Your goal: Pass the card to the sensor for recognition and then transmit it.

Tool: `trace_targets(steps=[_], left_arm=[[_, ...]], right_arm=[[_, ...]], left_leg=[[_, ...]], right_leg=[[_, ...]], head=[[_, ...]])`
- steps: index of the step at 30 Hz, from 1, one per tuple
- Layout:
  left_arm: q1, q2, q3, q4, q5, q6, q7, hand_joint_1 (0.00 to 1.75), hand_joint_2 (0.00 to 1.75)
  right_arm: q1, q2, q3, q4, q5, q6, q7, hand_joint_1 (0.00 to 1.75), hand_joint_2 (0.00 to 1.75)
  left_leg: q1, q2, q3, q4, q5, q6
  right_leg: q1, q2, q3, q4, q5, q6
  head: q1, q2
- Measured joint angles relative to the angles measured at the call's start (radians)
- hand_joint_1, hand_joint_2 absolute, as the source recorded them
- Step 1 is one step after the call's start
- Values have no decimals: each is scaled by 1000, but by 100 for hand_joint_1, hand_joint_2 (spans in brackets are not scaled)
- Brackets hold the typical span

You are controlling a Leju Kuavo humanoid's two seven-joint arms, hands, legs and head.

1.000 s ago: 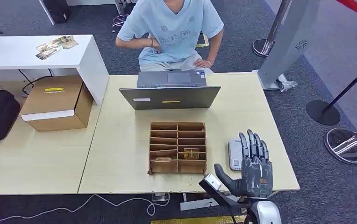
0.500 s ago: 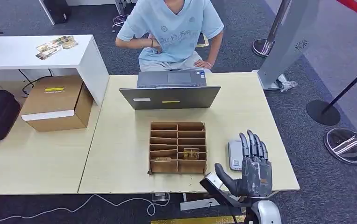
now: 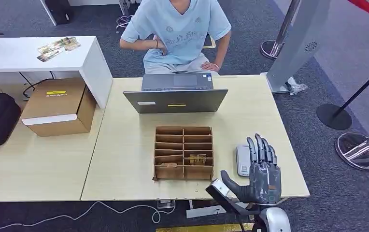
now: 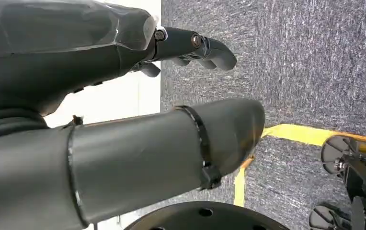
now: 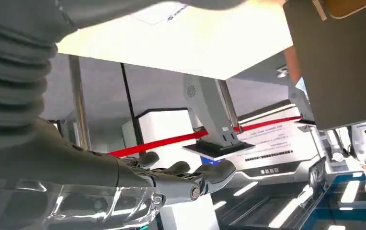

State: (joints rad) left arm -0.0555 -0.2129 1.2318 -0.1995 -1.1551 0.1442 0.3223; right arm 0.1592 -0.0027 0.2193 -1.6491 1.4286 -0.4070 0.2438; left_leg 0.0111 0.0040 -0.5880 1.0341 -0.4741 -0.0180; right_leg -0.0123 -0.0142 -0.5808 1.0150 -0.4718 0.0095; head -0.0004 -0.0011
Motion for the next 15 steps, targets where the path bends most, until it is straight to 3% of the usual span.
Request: trace_targets(steps=[12, 15], left_arm=[[-1, -5, 13, 0, 17, 6, 0, 0, 0], [-1, -5, 21, 0, 25, 11, 0, 0, 0]], right_arm=[[-12, 6, 2, 2, -3, 15, -16, 0, 175], [-19, 10, 12, 5, -30, 32, -31, 21, 175]], left_leg=[[0, 0, 0, 0, 0, 0], [0, 0, 0, 0, 0, 0]], right_leg=[[0, 0, 0, 0, 0, 0], [0, 0, 0, 0, 0, 0]], head=[[0, 0], [0, 0]])
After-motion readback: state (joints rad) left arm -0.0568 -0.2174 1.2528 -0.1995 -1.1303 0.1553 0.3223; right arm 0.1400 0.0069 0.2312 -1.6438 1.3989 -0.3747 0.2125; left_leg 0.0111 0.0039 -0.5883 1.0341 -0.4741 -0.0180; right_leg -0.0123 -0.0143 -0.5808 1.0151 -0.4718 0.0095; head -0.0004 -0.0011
